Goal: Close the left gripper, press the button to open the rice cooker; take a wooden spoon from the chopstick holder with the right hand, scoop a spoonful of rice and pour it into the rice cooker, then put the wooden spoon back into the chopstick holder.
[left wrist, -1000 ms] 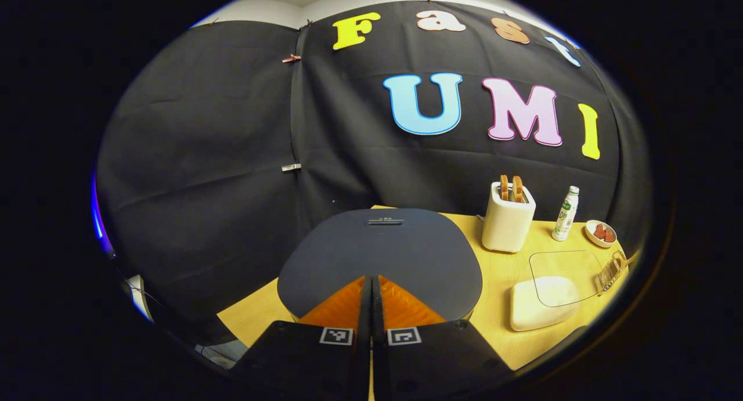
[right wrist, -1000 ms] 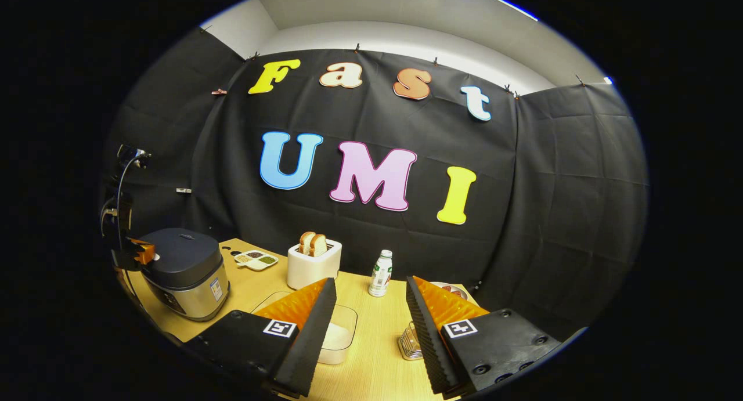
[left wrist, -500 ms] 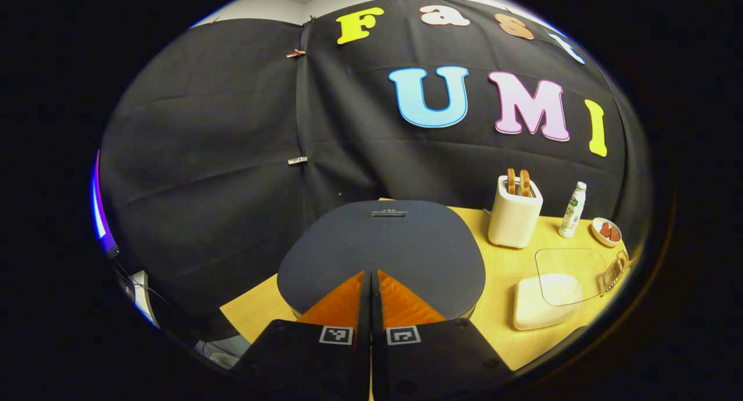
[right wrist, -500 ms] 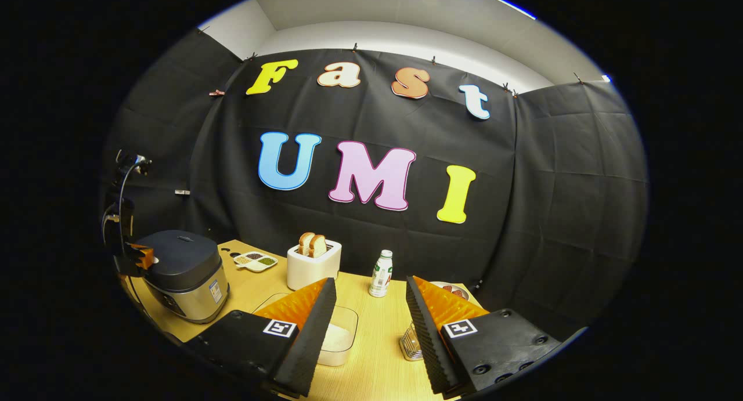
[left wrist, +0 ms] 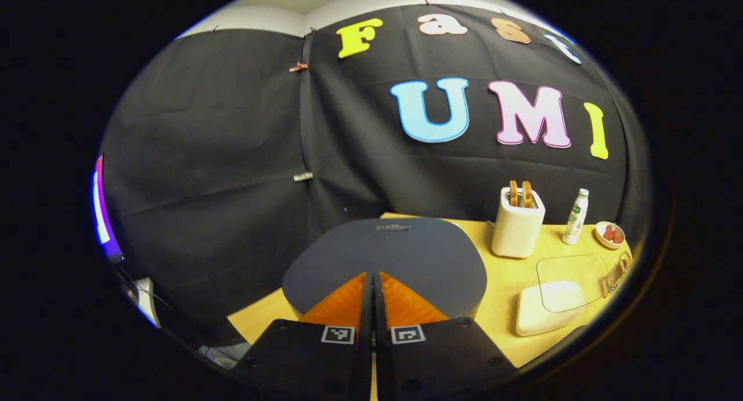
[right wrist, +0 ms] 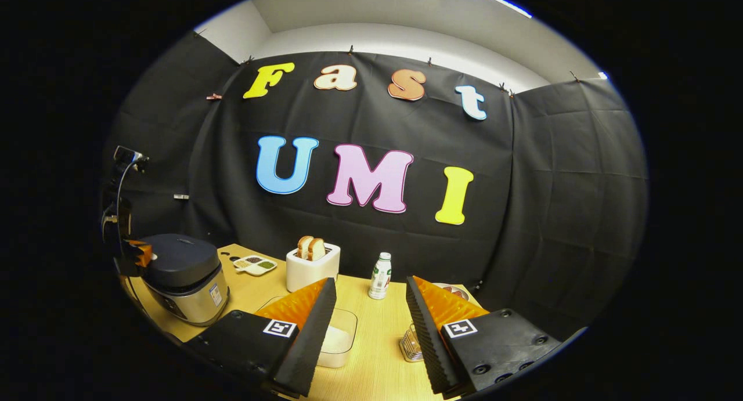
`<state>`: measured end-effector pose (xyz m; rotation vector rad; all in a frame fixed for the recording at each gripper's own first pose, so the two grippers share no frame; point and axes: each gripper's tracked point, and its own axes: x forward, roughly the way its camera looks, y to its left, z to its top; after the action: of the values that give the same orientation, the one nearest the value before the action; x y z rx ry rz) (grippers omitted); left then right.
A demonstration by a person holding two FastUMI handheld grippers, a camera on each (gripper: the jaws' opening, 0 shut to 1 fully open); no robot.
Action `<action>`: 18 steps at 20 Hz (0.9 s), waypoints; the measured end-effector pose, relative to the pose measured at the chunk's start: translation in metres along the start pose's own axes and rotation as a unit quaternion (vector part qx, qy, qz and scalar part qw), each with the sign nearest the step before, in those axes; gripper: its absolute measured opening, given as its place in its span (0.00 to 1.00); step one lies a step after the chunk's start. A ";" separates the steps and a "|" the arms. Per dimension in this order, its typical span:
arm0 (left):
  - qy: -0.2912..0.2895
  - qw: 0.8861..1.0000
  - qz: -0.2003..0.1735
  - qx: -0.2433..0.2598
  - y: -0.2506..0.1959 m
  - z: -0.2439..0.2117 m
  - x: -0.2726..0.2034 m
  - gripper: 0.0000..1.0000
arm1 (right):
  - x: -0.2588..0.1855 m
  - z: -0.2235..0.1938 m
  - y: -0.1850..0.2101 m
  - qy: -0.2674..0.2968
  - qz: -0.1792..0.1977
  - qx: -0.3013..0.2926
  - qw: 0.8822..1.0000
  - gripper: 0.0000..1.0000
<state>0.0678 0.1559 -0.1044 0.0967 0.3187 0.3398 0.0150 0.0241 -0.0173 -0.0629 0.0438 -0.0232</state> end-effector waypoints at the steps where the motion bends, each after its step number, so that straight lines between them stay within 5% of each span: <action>1: -0.030 0.999 0.009 0.005 0.004 0.020 -0.003 0.12 | -0.001 0.000 -0.002 0.000 -0.001 0.002 1.000 0.77; 4: -0.079 0.997 0.009 -0.017 0.000 0.059 -0.017 0.09 | -0.003 -0.005 -0.012 0.006 -0.009 0.008 1.000 0.77; 7: -0.103 0.994 0.008 -0.036 -0.001 0.088 -0.025 0.16 | -0.004 -0.007 -0.022 0.009 -0.018 0.015 1.000 0.77; 16: -0.095 0.992 -0.037 -0.077 -0.022 0.098 -0.041 0.22 | -0.002 -0.057 -0.067 0.058 -0.046 0.038 0.997 0.77; 18: -0.098 0.991 -0.044 -0.085 -0.024 0.098 -0.046 0.34 | 0.003 -0.076 -0.085 0.074 -0.057 0.053 0.994 0.77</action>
<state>0.0662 0.1137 -0.0017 -0.0503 0.0978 0.2670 0.0124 -0.0652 -0.0877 0.0437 0.1878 -0.1434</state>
